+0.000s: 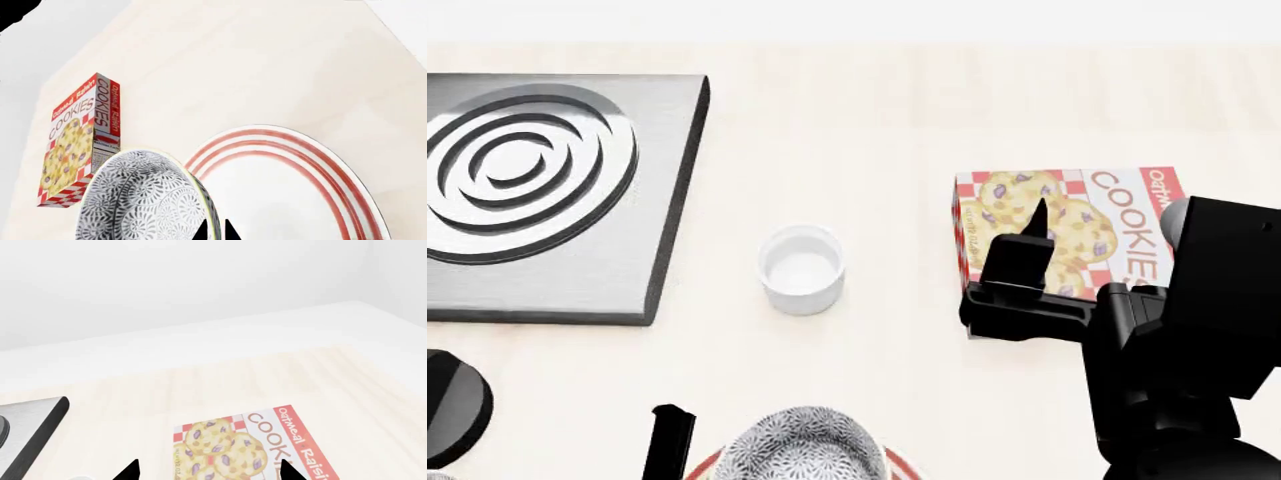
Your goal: Pick the akita bowl on the stove and place it on the plate.
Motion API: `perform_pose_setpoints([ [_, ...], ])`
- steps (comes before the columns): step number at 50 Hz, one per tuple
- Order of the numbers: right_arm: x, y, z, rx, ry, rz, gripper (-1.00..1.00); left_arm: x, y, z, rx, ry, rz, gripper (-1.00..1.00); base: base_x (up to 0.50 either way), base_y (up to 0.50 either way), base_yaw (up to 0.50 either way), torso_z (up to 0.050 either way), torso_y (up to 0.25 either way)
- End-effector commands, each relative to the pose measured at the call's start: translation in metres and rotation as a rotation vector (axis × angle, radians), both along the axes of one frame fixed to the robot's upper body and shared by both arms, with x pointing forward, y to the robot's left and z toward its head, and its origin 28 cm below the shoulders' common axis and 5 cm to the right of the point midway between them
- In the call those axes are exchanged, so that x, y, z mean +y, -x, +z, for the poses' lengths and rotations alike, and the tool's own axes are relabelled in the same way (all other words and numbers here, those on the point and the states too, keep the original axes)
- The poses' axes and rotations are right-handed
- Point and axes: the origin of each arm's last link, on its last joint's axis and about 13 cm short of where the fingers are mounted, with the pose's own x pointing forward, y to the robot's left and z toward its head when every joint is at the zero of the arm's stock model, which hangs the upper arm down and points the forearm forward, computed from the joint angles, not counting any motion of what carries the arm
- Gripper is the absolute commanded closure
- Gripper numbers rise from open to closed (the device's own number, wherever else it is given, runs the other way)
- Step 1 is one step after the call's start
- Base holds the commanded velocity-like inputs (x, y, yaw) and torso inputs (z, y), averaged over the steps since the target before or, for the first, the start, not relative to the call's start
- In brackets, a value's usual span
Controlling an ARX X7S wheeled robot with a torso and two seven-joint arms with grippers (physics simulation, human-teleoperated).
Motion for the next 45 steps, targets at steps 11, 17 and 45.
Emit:
perform_pose_setpoints([
  [11,0.001,0.001,0.002,0.0,0.0,0.0,-1.0,-0.002,0.004,-0.014,0.036,-0.016,0.008,1.0,0.0,0.0,0.0,0.0,0.0],
  [17,0.001,0.001,0.002,0.0,0.001,0.0,-1.0,-0.001,0.0,-0.018,0.043,-0.013,0.032,1.0,0.0,0.0,0.0,0.0,0.0],
  [45,0.001,0.001,0.002,0.0,0.0,0.0,-1.0,0.002,0.0,-0.038,0.067,-0.039,0.057,1.0,0.0,0.0,0.0,0.0,0.0],
])
